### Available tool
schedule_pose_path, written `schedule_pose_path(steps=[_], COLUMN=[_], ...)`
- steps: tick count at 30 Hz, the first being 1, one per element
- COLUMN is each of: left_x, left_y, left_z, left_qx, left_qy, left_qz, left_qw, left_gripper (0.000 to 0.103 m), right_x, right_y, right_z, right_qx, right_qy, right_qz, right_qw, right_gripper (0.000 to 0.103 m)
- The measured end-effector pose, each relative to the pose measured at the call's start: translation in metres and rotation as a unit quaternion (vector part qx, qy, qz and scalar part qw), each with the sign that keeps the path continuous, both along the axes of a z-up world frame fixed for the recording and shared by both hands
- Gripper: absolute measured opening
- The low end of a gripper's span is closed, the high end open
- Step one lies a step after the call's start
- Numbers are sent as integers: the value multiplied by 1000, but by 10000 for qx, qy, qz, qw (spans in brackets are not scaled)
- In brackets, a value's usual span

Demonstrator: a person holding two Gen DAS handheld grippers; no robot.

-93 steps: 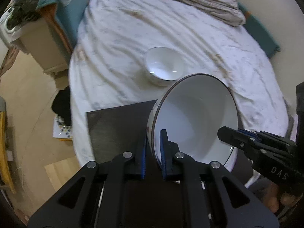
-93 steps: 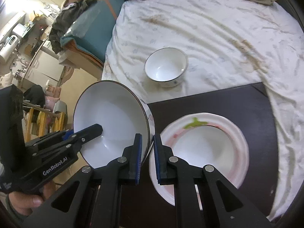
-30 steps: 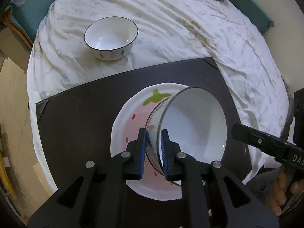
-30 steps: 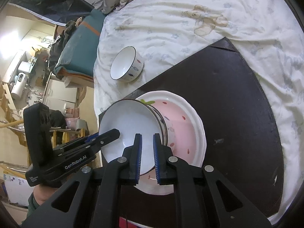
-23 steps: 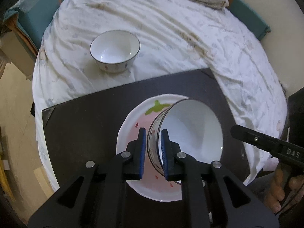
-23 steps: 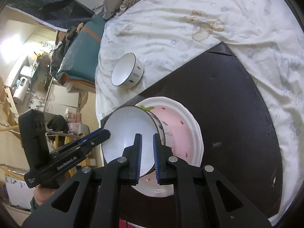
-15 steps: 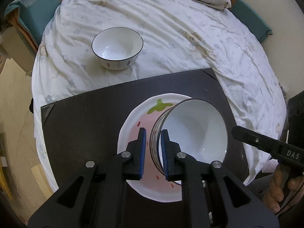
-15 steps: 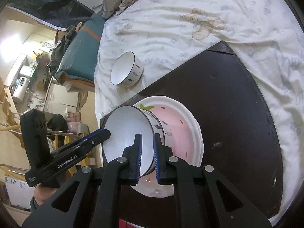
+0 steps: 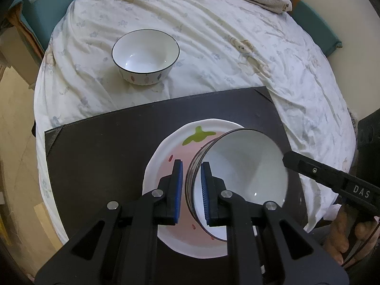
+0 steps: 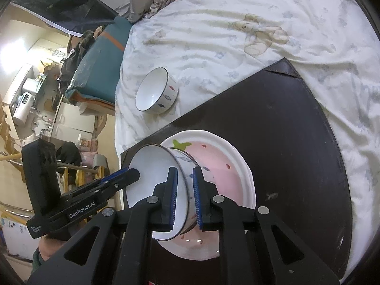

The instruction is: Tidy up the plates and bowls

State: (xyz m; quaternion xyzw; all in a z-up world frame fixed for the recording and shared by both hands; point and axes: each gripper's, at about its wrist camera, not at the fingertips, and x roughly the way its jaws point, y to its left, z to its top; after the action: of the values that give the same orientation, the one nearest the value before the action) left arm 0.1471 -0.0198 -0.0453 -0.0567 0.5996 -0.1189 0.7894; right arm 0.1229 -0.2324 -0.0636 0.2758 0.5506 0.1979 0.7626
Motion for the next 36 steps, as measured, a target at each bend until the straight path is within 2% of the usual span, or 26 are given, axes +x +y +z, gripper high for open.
schedule_pose_path(steps=[12, 17, 21, 23, 25, 27, 30, 32, 33, 34, 36], left_x=[-2, -10, -17, -21, -24, -28, -29, -30, -31, -32, -35], left_y=[-4, 0, 3, 4, 7, 11, 17, 20, 21, 22, 23], left_z=[7, 17, 26, 30, 37, 44, 48, 49, 49, 49, 50], left_qx=[52, -70, 34, 31, 72, 172, 353, 520, 579, 620, 691], left_qy=[-266, -479, -639, -697, -870, -1138, -1271, -1346, -1374, -1398, -1443], left_qz=[-100, -35, -32, -20, 114, 273, 411, 485, 503, 503, 482], left_qw=[9996, 9988, 9979, 9976, 9961, 9930, 9904, 9883, 9875, 9869, 9859], left_gripper=[12, 13, 14, 28, 68, 78, 79, 79, 79, 79, 79], right_x=[1, -7, -14, -17, -20, -25, -30, -35, -37, -38, -42], right_y=[-4, -8, -11, -10, -8, -4, 0, 2, 3, 3, 1], right_z=[-6, 8, 15, 19, 23, 25, 27, 28, 29, 29, 33], right_qx=[-54, 68, 193, 212, 122, -89, -316, -448, -488, -500, -527], right_qy=[8, -271, -413, -472, -536, -605, -660, -718, -744, -773, -910], right_qz=[-146, -136, -166, -163, -146, -134, -91, -66, -60, -63, -128], right_qw=[9999, 9995, 9988, 9985, 9984, 9980, 9973, 9964, 9960, 9957, 9944], right_gripper=[16, 16, 17, 17, 17, 17, 19, 26, 38, 60, 70])
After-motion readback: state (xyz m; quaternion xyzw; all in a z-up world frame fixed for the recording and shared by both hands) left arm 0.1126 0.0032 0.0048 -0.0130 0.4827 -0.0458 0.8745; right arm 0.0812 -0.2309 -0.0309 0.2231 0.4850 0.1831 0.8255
